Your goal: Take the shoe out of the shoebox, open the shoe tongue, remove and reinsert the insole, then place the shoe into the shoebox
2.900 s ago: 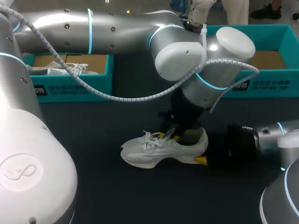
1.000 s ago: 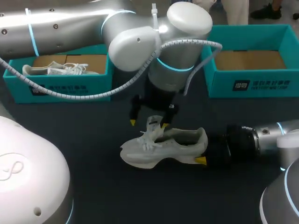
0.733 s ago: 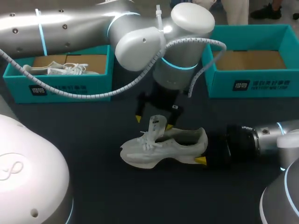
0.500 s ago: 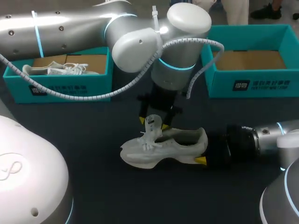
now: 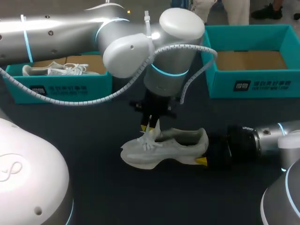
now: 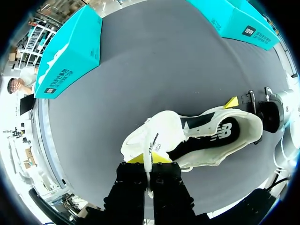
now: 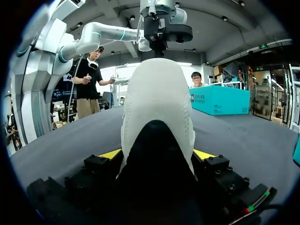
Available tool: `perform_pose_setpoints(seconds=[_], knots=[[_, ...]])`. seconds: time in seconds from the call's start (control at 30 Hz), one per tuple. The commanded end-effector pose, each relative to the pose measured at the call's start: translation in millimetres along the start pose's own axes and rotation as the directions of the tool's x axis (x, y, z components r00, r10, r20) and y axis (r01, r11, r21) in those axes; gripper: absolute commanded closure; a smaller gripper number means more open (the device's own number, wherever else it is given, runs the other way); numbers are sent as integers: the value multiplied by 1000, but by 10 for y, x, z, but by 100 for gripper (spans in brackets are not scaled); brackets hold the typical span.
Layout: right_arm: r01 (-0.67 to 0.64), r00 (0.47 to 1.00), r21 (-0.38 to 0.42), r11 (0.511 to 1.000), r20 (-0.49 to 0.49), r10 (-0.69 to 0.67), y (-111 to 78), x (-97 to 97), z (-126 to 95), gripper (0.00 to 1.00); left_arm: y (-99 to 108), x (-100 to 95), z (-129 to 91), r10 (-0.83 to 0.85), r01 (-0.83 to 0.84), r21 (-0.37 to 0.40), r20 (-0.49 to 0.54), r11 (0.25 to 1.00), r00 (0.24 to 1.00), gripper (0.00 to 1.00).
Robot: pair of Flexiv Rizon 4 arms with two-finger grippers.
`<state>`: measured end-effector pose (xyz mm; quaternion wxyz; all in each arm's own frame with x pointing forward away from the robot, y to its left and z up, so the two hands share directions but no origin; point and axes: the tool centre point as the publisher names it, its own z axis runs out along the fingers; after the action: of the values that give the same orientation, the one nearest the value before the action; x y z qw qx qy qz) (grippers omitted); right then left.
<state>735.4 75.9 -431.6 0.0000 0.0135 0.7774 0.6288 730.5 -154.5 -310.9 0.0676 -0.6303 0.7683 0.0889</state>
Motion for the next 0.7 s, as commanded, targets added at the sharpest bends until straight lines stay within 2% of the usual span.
perform_pose_setpoints(seconds=[0.03,0.27,0.4,0.47,0.5,0.6,0.7], knots=[[-1,1000,2,1000,0,1,-41,-10,21,100,45,-217,5,-9,9,2,-34,1000,999,100],[-1,1000,2,1000,0,1,-41,-10,21,100,152,-340,106,-18,17,-14,-79,1000,997,100],[-1,1000,2,1000,0,1,-41,-10,21,100,217,-356,187,-17,13,-34,-131,999,991,68],[-1,1000,2,1000,0,1,-41,-10,21,100,232,-369,217,-23,16,-50,-154,999,988,62],[-1,1000,2,1000,0,1,-41,-10,21,100,236,-377,231,-27,18,-52,-161,998,987,53],[-1,1000,2,1000,0,1,-41,-10,21,100,247,-397,255,-41,29,-69,-185,997,982,51],[-1,1000,2,1000,0,1,-41,-10,21,100,245,-416,262,-43,30,-71,-193,997,980,59]])
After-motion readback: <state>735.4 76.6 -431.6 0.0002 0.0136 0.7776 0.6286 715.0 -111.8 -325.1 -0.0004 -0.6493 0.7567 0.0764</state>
